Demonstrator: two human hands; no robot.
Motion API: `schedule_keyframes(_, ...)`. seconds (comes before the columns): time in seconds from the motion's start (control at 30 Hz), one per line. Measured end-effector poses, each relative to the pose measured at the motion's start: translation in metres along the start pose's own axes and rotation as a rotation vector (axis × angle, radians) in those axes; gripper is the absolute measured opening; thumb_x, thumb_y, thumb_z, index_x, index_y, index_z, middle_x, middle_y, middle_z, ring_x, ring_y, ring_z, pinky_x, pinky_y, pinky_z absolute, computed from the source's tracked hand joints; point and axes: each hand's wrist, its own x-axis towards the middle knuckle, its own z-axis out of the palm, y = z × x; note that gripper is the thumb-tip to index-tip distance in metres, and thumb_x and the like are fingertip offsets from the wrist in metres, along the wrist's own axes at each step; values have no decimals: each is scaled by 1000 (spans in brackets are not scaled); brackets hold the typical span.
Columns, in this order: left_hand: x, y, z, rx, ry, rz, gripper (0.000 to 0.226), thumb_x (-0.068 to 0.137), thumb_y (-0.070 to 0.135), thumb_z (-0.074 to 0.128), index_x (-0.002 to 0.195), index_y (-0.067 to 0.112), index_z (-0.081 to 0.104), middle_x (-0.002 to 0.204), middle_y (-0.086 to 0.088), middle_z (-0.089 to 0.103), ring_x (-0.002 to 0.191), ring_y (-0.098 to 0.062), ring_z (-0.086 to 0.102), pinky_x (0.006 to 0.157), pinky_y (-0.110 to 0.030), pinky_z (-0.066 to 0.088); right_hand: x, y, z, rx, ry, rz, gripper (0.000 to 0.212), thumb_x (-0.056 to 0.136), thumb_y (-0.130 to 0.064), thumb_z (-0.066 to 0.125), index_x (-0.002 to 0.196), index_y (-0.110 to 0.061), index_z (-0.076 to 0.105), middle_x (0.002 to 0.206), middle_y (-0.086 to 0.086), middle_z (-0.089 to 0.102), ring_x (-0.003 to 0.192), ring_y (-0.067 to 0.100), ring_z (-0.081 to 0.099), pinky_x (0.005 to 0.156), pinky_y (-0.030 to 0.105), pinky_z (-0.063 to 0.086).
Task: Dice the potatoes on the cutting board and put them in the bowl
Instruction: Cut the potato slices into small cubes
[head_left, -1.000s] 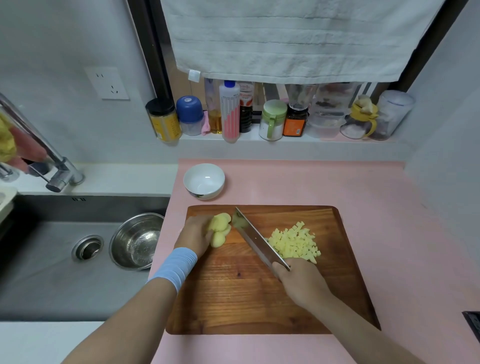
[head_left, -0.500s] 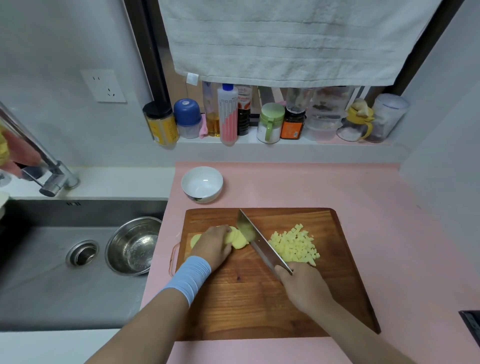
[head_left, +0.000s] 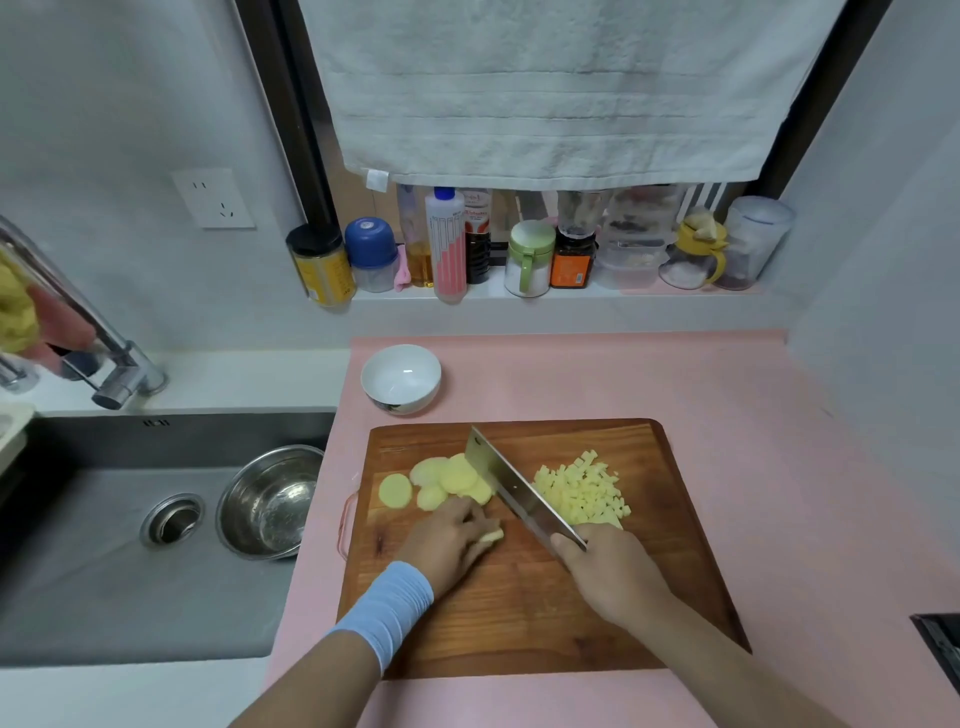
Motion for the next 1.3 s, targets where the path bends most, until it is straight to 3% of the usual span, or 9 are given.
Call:
schedule_keyframes(0.07, -17, 5, 11, 34, -31, 32, 33, 89, 46, 57, 114, 27, 68, 105, 7, 57, 95, -13, 54, 60, -31, 56, -2, 3, -1, -48, -29, -32, 37, 102, -48, 47, 71, -30, 57, 70, -7, 65, 70, 9, 62, 59, 29, 45)
schedule_keyframes(0.2, -35, 13, 20, 6, 23, 18, 33, 87, 46, 61, 104, 18, 69, 108, 5, 58, 99, -12, 52, 74, -26, 54, -6, 13, -1, -163, -44, -96, 43, 102, -50, 46, 66, -27, 49, 65, -7, 58, 66, 11, 57, 55, 28, 38)
schedule_keyframes(0.37, -42, 20, 27, -65, 93, -92, 23, 85, 38, 62, 96, 20, 70, 113, 7, 61, 106, -10, 53, 85, -28, 53, -3, 24, -1, -259, -39, -164, 37, 102, -51, 44, 78, -29, 61, 70, -9, 63, 69, 9, 59, 57, 27, 41)
schedule_keyframes(0.57, -53, 28, 23, -65, 72, 17, 19, 80, 18, 63, 96, 19, 72, 119, 6, 63, 114, -13, 57, 93, -28, 51, 0, 35, -2, -298, -61, -215, 36, 102, -49, 45, 77, -30, 60, 69, -10, 61, 68, 8, 56, 57, 27, 41)
schedule_keyframes(0.7, -55, 38, 29, 32, 102, 13, 19, 87, 37, 65, 96, 21, 71, 108, 7, 62, 99, -14, 57, 77, -29, 54, 0, 36, -2, -283, -82, -238, 32, 103, -50, 45, 94, -31, 69, 72, -11, 63, 73, 9, 58, 63, 27, 44)
schedule_keyframes(0.8, -53, 31, 34, 37, 126, -20, 19, 94, 31, 56, 97, 19, 70, 106, 5, 61, 95, -16, 58, 65, -31, 56, 0, 36, -5, -276, -123, -225, 35, 103, -50, 46, 83, -28, 65, 68, -10, 60, 68, 7, 57, 60, 25, 42)
schedule_keyframes(1.0, -57, 24, 26, 85, 92, 96, 22, 89, 13, 56, 105, 18, 70, 108, 4, 62, 98, -18, 60, 77, -28, 54, 0, 39, -17, -279, -176, -222, 44, 102, -48, 49, 62, -30, 46, 65, -9, 57, 62, 7, 53, 54, 24, 35)
schedule_keyframes(1.17, -54, 34, 32, 75, 157, 12, 14, 98, 23, 54, 100, 17, 66, 100, 5, 59, 90, -15, 53, 72, -30, 52, 0, 34, -13, -338, -143, -276, 38, 103, -48, 45, 68, -34, 50, 69, -11, 58, 67, 7, 54, 56, 23, 37)
schedule_keyframes(1.3, -53, 30, 39, 83, 158, 11, 19, 101, 26, 51, 96, 16, 67, 97, 3, 60, 89, -16, 52, 71, -32, 52, -5, 31, -4, -327, -88, -355, 30, 105, -47, 41, 86, -34, 60, 66, -10, 55, 69, 9, 57, 58, 24, 41)
